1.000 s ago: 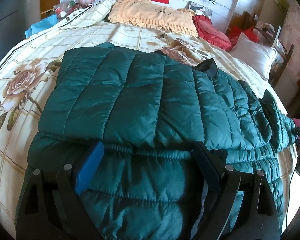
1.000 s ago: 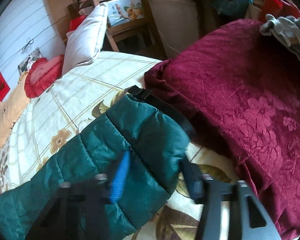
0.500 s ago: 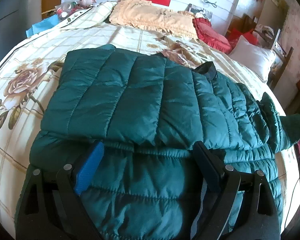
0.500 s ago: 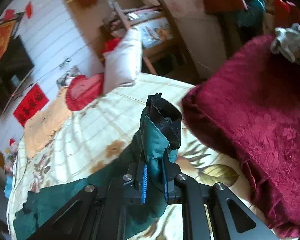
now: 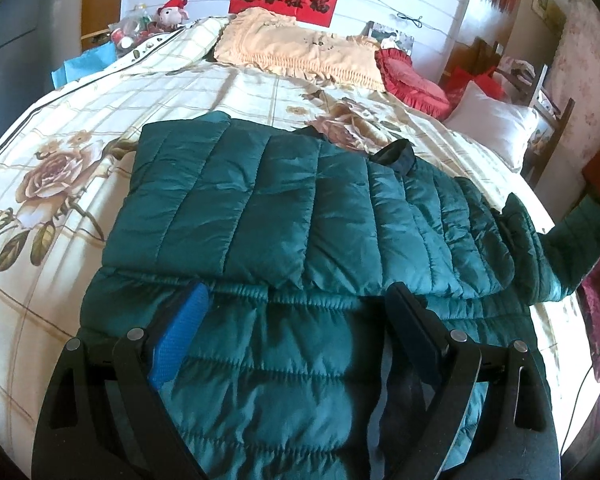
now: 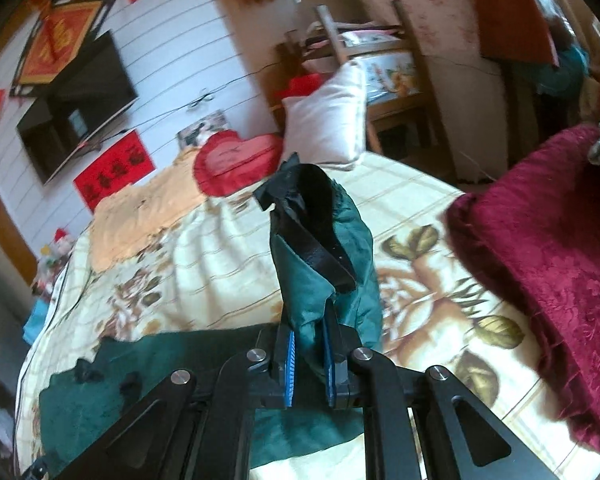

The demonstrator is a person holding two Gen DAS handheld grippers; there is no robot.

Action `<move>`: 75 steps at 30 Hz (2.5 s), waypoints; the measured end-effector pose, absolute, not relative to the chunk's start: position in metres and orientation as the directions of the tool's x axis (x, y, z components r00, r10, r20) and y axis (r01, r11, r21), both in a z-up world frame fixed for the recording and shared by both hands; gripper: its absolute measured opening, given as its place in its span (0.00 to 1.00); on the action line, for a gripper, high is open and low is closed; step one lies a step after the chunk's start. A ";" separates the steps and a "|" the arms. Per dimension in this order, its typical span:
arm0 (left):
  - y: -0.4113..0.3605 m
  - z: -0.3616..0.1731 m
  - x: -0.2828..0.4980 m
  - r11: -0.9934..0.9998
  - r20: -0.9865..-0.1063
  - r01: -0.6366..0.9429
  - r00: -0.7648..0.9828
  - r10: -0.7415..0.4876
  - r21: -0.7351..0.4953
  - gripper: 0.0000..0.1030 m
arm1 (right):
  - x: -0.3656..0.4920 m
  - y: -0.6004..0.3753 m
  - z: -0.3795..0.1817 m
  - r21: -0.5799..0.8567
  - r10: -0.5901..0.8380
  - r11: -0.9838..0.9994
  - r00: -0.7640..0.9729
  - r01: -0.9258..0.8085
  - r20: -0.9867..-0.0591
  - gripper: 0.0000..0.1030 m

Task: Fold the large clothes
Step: 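Carry the held sleeve with the right tool across the jacket body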

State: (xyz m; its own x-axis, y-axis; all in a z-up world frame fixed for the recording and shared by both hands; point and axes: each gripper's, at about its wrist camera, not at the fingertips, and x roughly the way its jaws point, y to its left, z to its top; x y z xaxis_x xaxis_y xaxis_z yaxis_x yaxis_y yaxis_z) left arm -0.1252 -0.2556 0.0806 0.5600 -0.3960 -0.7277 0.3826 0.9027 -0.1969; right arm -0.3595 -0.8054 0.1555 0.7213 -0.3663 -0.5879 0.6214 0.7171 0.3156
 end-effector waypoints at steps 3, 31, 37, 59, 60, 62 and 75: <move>-0.253 0.081 -0.127 0.903 -0.727 0.383 0.562 -0.394 -0.194 0.88 | -0.349 -0.786 0.158 0.285 -0.346 0.752 0.723 0.595 -0.598 0.10; -0.223 0.086 -0.126 0.912 -0.715 0.343 0.578 -0.394 -0.225 0.88 | -0.286 -0.660 0.157 0.245 -0.112 0.903 0.743 0.353 -0.659 0.10; -0.217 0.087 -0.126 0.913 -0.710 0.335 0.582 -0.395 -0.233 0.88 | -0.266 -0.630 0.151 0.244 -0.050 0.925 0.730 0.291 -0.682 0.10; -0.180 0.097 -0.123 0.916 -0.687 0.288 0.606 -0.401 -0.280 0.88 | -0.211 -0.523 0.153 0.312 0.171 0.947 0.709 0.073 -0.684 0.10; -0.179 0.097 -0.123 0.916 -0.687 0.285 0.607 -0.400 -0.282 0.88 | -0.209 -0.519 0.155 0.318 0.181 0.946 0.710 0.064 -0.681 0.10; -0.176 0.098 -0.122 0.916 -0.684 0.280 0.609 -0.400 -0.287 0.88 | -0.205 -0.511 0.158 0.329 0.200 0.943 0.709 0.047 -0.676 0.10; -0.157 0.101 -0.122 0.919 -0.679 0.254 0.620 -0.394 -0.301 0.88 | -0.169 -0.453 0.156 0.413 0.337 0.909 0.667 -0.049 -0.664 0.10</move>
